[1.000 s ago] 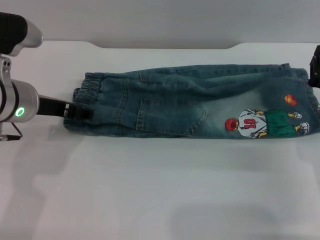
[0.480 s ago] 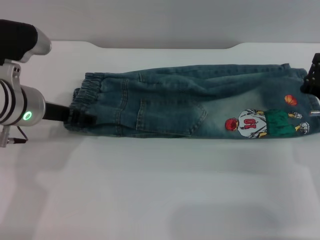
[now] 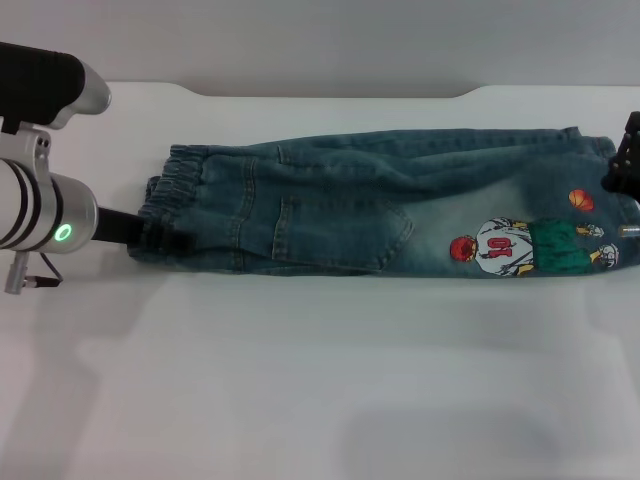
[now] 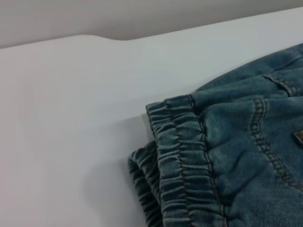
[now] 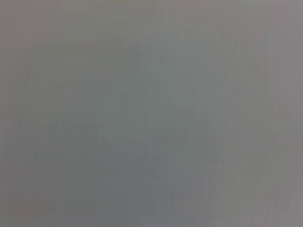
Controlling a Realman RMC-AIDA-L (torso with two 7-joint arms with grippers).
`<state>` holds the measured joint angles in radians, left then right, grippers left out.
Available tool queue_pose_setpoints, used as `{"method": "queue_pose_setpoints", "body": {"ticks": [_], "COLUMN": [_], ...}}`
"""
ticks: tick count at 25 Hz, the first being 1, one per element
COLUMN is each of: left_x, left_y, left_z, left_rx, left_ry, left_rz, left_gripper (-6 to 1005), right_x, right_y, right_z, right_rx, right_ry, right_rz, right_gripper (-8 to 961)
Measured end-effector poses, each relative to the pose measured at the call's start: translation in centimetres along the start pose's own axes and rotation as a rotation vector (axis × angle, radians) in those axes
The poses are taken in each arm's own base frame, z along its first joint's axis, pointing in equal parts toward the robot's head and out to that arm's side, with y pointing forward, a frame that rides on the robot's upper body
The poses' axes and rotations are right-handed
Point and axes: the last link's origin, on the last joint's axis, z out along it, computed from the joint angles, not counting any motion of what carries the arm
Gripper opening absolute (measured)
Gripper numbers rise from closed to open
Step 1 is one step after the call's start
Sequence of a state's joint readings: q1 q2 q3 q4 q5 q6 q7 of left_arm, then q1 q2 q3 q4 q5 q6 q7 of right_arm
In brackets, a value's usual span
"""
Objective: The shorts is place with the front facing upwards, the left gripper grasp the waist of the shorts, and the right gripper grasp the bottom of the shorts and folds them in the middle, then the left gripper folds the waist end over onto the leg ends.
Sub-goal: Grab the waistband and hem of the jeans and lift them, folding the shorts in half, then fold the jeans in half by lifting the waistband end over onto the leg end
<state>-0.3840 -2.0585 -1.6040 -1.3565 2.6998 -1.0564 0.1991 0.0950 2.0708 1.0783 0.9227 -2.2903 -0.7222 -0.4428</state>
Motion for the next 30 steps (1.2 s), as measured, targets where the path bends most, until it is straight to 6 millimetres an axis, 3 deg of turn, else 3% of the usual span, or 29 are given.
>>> {"method": "queue_pose_setpoints", "body": {"ticks": [8, 14, 17, 22, 30], "left_x": [-0.2, -0.1, -0.1, -0.2, -0.1], "left_y": [-0.1, -0.2, -0.3, -0.3, -0.5], "left_z": [1.0, 0.9, 0.8, 0.9, 0.4], "left_rx": [0.000, 0.005, 0.007, 0.007, 0.012], "left_ry": [-0.012, -0.007, -0.008, -0.011, 0.004], "left_rz": [0.017, 0.017, 0.018, 0.018, 0.016], "left_gripper": [842, 688, 463, 221, 148], "right_x": [-0.7, -1.0, -1.0, -1.0, -0.7], "right_y": [0.0, 0.0, 0.0, 0.0, 0.4], "right_z": [0.1, 0.1, 0.1, 0.0, 0.3], "right_rx": [-0.004, -0.002, -0.002, 0.000, -0.022], "right_ry": [-0.022, -0.030, -0.030, -0.029, 0.000], "right_rz": [0.001, 0.003, 0.003, 0.003, 0.007], "right_gripper": [-1, -1, -1, -1, -1]}}
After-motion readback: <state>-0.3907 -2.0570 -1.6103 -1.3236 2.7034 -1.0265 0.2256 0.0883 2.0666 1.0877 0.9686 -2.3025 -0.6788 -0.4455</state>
